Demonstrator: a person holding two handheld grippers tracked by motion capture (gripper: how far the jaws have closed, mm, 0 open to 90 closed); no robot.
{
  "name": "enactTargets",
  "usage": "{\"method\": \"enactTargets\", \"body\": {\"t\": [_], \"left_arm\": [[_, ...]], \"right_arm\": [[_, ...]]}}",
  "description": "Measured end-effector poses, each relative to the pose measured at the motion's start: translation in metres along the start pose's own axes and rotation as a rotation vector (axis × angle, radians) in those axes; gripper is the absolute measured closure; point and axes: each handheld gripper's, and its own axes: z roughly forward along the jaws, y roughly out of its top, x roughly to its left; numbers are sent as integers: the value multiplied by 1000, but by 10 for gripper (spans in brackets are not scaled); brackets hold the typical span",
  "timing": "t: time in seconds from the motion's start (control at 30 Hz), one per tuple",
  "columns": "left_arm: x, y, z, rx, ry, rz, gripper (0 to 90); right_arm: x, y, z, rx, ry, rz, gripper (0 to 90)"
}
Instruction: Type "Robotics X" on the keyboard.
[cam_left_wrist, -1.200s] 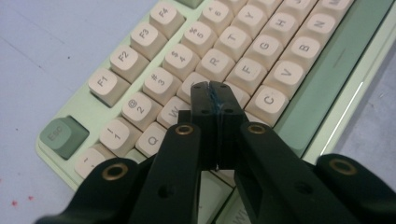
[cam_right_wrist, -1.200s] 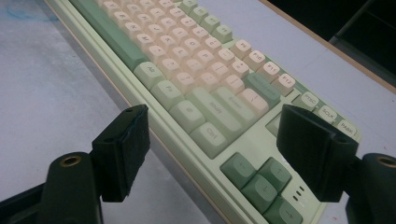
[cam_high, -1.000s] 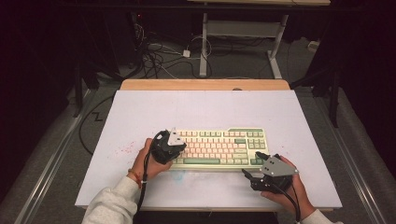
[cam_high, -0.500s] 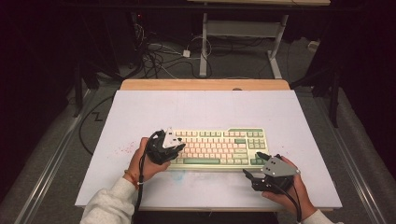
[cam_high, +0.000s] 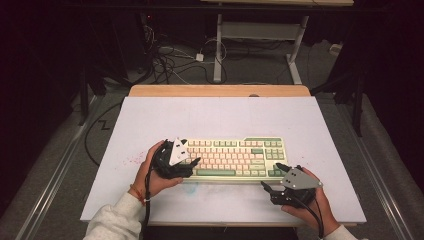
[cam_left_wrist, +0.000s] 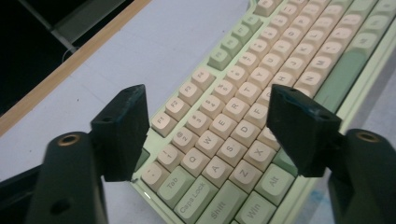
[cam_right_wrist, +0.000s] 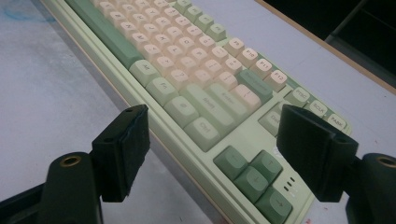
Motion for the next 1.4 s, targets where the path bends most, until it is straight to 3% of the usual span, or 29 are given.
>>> {"method": "enactTargets", "body": {"t": [0.23,0.67,1.0,1.1,1.4], "left_arm": [[-3,-7,-11,-37,22,12,194],[-2,-31,-23,-16,47,19,178],[-2,-58,-35,16,63,-10,178],[-1,-66,-36,27,65,-37,177],[1,-82,-36,61,74,-54,168]], "right_arm": [[-1,0,-1,0,-5,4,256],[-5,-2,-4,3,-14,29,256],[-6,-2,-3,8,-21,24,256],[-7,-2,-3,7,-23,26,256],[-10,0,-5,1,-37,28,263]]}}
